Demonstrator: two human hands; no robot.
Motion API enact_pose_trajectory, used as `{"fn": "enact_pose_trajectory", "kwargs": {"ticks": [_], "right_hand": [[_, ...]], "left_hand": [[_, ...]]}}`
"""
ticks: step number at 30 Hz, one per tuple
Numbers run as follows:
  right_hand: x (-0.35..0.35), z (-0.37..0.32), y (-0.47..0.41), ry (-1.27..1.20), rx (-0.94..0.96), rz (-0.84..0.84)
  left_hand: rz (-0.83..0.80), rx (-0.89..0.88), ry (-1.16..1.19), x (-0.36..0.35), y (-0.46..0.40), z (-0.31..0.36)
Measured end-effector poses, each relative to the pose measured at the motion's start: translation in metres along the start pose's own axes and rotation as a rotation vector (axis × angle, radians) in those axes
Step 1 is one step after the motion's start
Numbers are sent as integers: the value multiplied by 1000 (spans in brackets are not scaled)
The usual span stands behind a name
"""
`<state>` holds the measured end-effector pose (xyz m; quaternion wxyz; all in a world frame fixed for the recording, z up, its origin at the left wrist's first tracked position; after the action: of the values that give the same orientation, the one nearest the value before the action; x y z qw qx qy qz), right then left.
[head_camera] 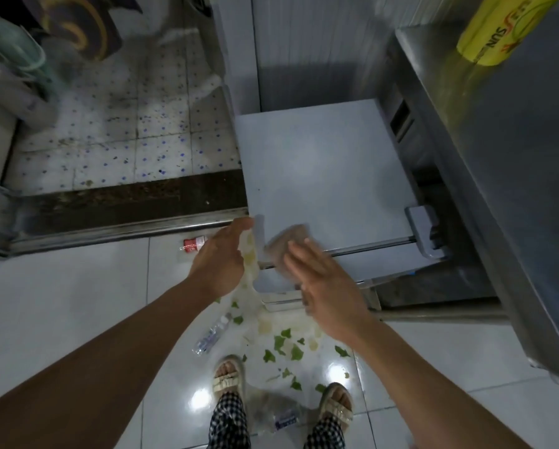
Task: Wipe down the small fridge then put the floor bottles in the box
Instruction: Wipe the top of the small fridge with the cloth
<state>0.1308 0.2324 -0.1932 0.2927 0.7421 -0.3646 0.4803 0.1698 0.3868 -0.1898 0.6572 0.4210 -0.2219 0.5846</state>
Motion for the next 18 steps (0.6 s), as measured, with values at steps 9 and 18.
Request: {"fn": "enact_pose_trajectory", "kwargs": {"ticks": [9,18], "right_hand": [[-17,-49,-27,-59,145,-71],[15,23,-32,-76,-238,62]], "left_hand": [[58,-15,-8,24,7,-10],[40,-9,19,30,0,-4]]}}
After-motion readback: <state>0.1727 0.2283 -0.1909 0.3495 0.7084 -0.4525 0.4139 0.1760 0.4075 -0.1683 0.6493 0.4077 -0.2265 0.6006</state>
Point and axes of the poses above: each hand's wrist, its own y-axis away from the middle knuckle, its own x-axis out of the back of the hand, z = x × y, the point moved 10 cm from there along -y, towards the middle knuckle, and after that the axes turned 1 degree about x, right-handed, at the moved point
